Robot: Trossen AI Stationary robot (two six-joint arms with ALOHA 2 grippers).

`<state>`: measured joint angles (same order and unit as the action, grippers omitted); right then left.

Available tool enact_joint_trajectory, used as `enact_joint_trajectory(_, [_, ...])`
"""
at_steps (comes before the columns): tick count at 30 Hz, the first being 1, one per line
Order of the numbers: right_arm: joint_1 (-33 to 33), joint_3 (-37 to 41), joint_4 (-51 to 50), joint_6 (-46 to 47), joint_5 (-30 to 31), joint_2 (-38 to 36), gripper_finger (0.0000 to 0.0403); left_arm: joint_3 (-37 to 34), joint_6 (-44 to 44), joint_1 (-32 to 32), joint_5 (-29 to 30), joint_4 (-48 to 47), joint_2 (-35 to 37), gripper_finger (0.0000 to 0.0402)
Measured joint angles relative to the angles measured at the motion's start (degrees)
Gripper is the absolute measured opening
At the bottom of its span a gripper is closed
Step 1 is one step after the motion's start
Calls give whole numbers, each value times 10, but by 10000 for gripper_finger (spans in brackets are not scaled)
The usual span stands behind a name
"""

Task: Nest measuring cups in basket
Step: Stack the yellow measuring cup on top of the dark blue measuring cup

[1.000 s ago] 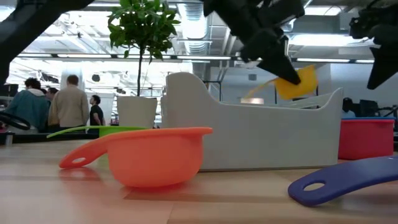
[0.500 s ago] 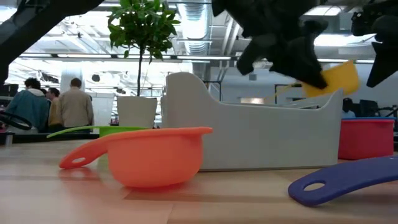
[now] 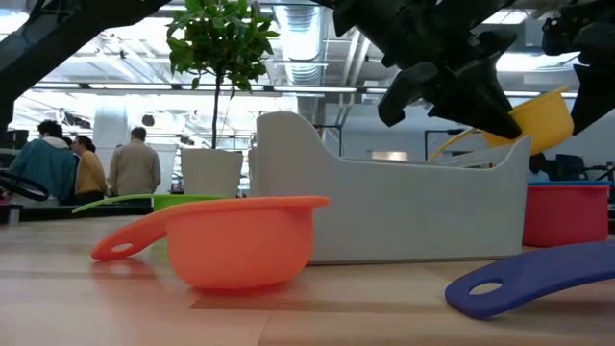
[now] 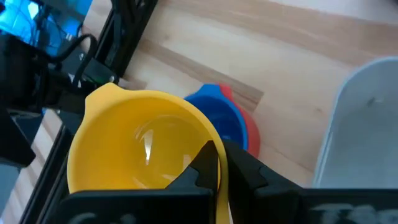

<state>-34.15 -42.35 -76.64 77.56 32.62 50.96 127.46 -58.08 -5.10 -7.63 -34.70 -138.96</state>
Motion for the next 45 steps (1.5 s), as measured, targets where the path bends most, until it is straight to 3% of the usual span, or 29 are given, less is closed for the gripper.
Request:
enact_joint_trajectory(23, [0, 0, 0, -2, -17, 0, 29, -27, -12, 0, -26, 67, 0, 14])
enact_joint_trajectory(29, [0, 0, 0, -2, -24, 0, 35, -39, -4, 0, 1, 83, 0, 30])
enact_joint_trajectory(45, [0, 0, 4, -15, -26, 0, 31, -39, 14, 0, -1, 80, 0, 74])
